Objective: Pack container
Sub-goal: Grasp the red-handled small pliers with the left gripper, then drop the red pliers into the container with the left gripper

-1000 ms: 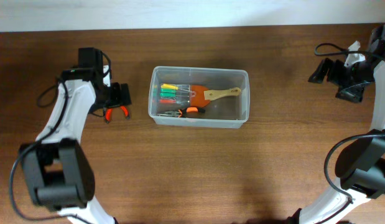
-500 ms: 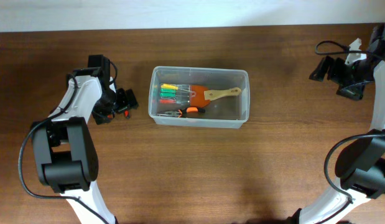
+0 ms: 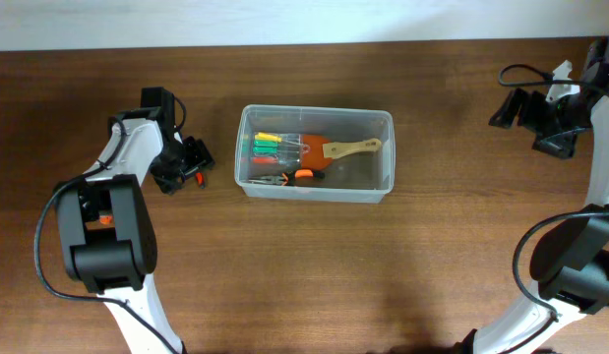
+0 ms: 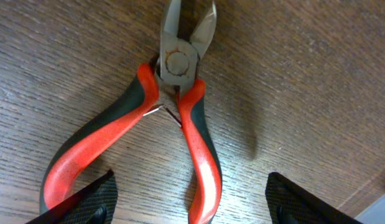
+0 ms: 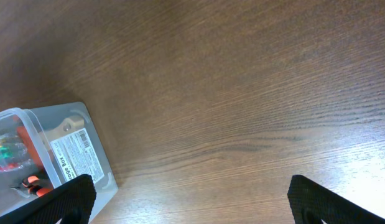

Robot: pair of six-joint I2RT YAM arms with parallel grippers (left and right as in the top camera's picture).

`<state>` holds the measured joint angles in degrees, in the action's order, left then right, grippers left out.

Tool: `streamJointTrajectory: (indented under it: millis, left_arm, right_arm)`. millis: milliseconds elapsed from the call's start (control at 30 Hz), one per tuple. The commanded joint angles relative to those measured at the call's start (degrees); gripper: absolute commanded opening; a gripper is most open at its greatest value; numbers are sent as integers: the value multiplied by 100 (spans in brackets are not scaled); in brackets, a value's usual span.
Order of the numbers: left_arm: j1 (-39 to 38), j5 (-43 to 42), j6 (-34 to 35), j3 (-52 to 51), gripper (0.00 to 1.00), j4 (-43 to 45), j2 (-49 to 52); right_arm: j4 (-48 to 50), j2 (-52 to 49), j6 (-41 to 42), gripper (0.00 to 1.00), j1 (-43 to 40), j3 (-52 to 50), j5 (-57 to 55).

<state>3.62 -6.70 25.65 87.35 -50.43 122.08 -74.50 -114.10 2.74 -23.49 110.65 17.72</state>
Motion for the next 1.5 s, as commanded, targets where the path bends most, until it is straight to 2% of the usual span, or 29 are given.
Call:
streamJointTrajectory:
  millis: [0, 67, 233, 433, 633, 667, 967, 1067, 1233, 1267, 1300, 1467]
  left_arm:
    - [31, -33, 68, -2, 76, 66, 361]
    - [31, 28, 68, -2, 71, 74, 365]
    - [31, 46, 68, -2, 49, 138, 365]
    - [31, 70, 70, -2, 36, 116, 365]
    - [31, 601, 66, -2, 36, -63, 365]
    - [31, 634, 66, -2, 41, -66, 365]
    - [31, 715, 68, -2, 40, -153, 365]
    - [31, 715, 68, -2, 27, -186, 365]
    - [31, 715, 66, -2, 15, -186, 365]
    - [31, 717, 59, -2, 11, -181, 365]
    - [31, 717, 35, -2, 2, -153, 365]
    - [31, 669, -372, 74, 2, -120, 363]
  right_arm:
    - [17, 13, -9, 98, 22, -20, 28]
    - [17, 13, -9, 98, 22, -20, 28]
    - [20, 13, -7, 99, 22, -20, 28]
    - [17, 13, -7, 98, 22, -20, 31]
    - [13, 13, -4, 98, 22, -20, 35]
    - [13, 13, -4, 98, 22, -20, 35]
    - [13, 13, -7, 98, 22, -20, 122]
    - [13, 13, -7, 98, 22, -20, 122]
    - [11, 13, -7, 98, 22, -20, 122]
    - [11, 13, -7, 98, 22, -20, 122]
    - [9, 13, -7, 98, 22, -20, 122]
    - [-13, 13, -7, 98, 22, -20, 122]
